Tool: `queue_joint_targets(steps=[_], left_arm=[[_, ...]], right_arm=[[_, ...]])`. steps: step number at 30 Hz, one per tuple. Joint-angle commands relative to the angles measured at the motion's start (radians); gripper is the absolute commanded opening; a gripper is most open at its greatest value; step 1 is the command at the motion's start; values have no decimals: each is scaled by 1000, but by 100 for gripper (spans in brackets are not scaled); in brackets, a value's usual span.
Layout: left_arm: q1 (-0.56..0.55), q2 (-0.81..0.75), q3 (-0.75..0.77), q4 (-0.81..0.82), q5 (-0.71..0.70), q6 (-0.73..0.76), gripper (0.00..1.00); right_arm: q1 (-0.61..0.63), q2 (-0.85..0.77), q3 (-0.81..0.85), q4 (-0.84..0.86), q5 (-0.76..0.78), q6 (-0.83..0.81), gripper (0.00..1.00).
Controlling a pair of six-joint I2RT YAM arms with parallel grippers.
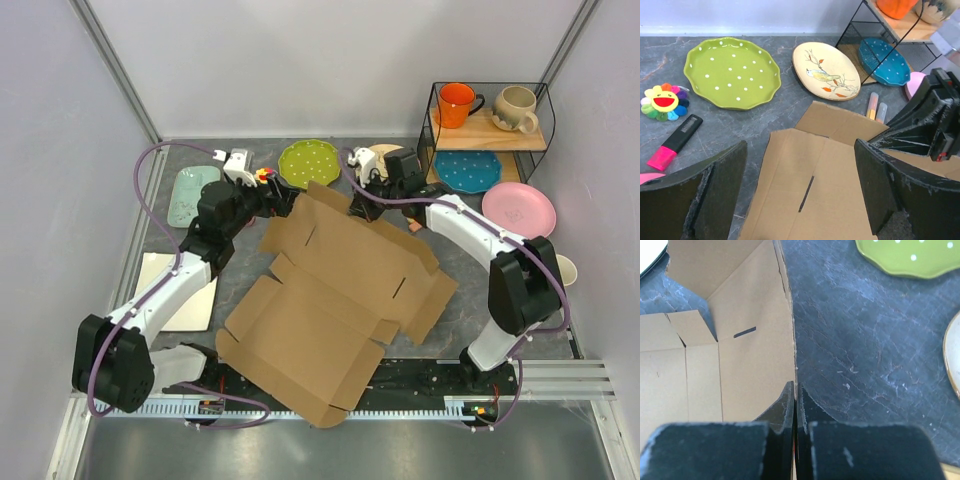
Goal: Fold the paper box
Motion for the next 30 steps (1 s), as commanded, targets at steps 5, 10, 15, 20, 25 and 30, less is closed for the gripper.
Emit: queue_joint_targets(steps=[5,10,15,20,25,30], left_arm=[[20,16,46,89,36,8,95],[32,75,101,86,134,13,95],[37,69,86,134,136,11,95],[39,102,130,154,251,22,95],[40,165,170,140,262,10,93],[28,213,190,146,352,16,89]], right_arm=[[-59,-3,17,89,-246,116,0],[-102,46,57,109,-371,207,0],[-126,32,25,176,-406,262,0],[-117,-1,22,129,-310,198,0],[-68,-34,23,74,-209,134,0],[-41,-46,28,34,-158,97,0]])
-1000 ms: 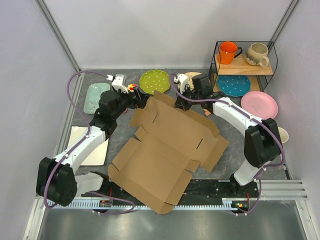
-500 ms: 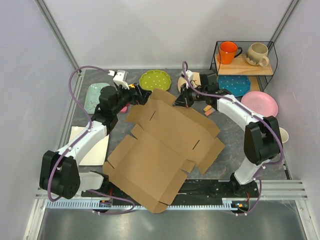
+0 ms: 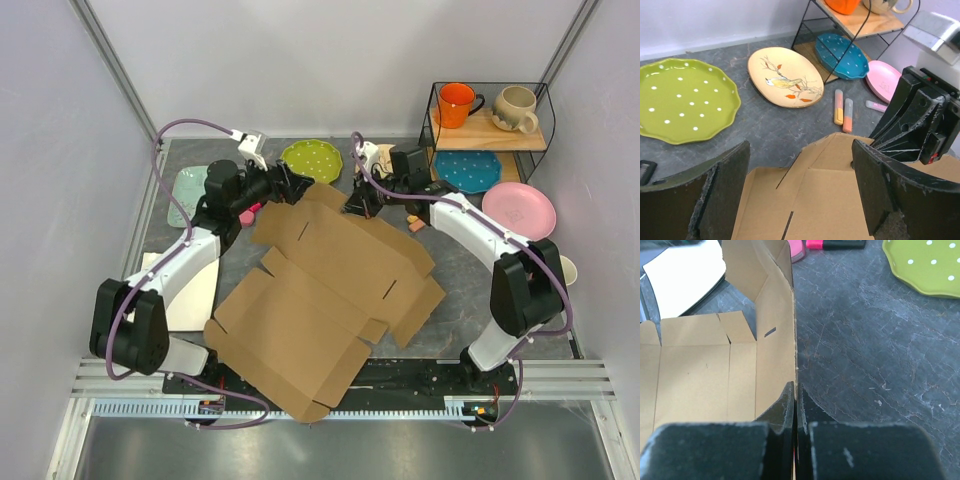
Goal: Fold the paper box
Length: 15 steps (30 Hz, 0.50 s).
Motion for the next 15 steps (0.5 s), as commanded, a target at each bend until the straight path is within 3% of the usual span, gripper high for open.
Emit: queue_joint_targets(steps=[1,4,8,10,15], left_arm=[[-13,28,39,47,89,26,88],[-20,42,37,38,89,39,82],[-37,34,16,36,112,35,55],[-56,19,-1,38,120,27,47],[-127,-26,-79,39,75,41,45]], right_arm=[[33,-55,18,-17,54,-53,0],[46,-57,19,-28,69,-65,0],[55,-62,16,-34,109,-70,0],[63,-63,16,-37,129,-73,0],[127,-89,18,-66,339,-111,0]])
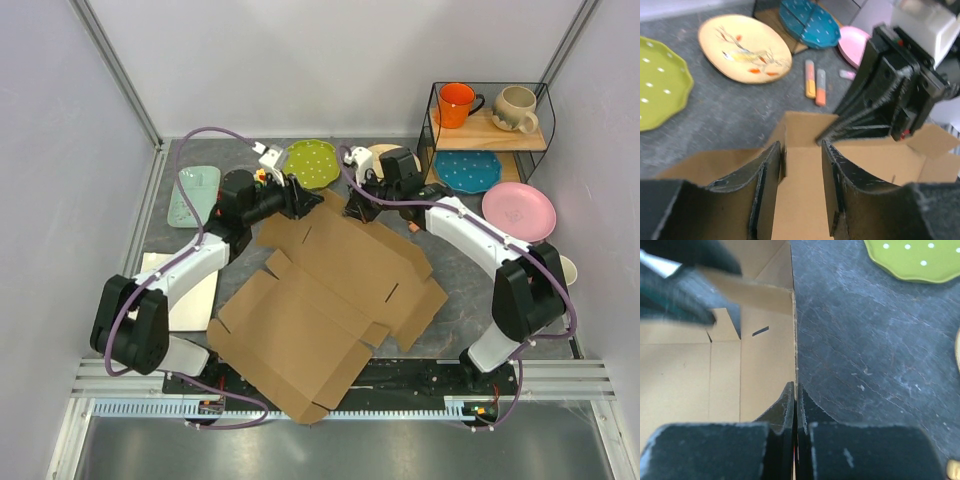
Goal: Fold the paper box
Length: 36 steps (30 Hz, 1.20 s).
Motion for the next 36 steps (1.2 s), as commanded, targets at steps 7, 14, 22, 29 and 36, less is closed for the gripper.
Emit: queue_joint_targets(steps=[7,14,22,29,36], left_arm=[[-102,-54,-136,84,-66,-31,43],[-133,-85,-185,87,-151,-33,47],[-118,-472,-278,-134,-474,42,53],[-118,-559,-369,-408,-692,-298,32],[-118,-403,-424,-422,-640,-453,56]], right_arm=[[133,-98,-21,-10,368,-74,0],[167,-147,-80,21,421,-77,0],[196,-216,-116,7,464,-93,0],[228,-217,-120,-2,491,-96,0],[254,-211,-110,-19,516,-99,0]])
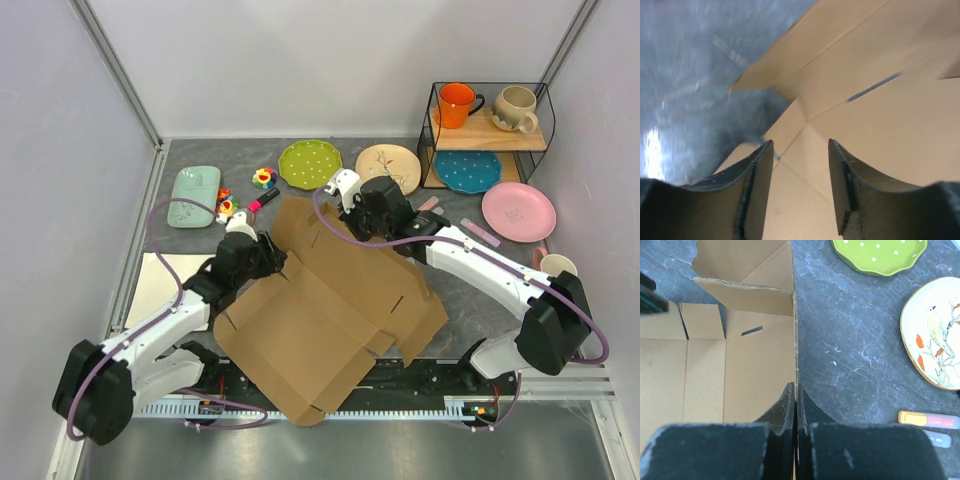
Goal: Fold the paper box
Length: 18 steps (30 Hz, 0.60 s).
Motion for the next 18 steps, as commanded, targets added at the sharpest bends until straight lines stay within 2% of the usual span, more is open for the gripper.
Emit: queue_joint_targets(steps=[1,4,7,14,18], left_arm=[[2,66,-15,-34,-9,-147,62],[2,100,-3,-42,-29,-159,71],[2,126,-12,-22,-43,-162,73],[2,248,-30,78,-23,-171,75],[2,322,-23,162,-14,-137,71]], right_arm=[[19,-20,7,10,27,-15,0],[22,-27,4,10,28,-15,0],[27,-29,4,9,28,-13,0],[37,-34,1,7,25,-15,0],[40,-34,4,9,25,-18,0]])
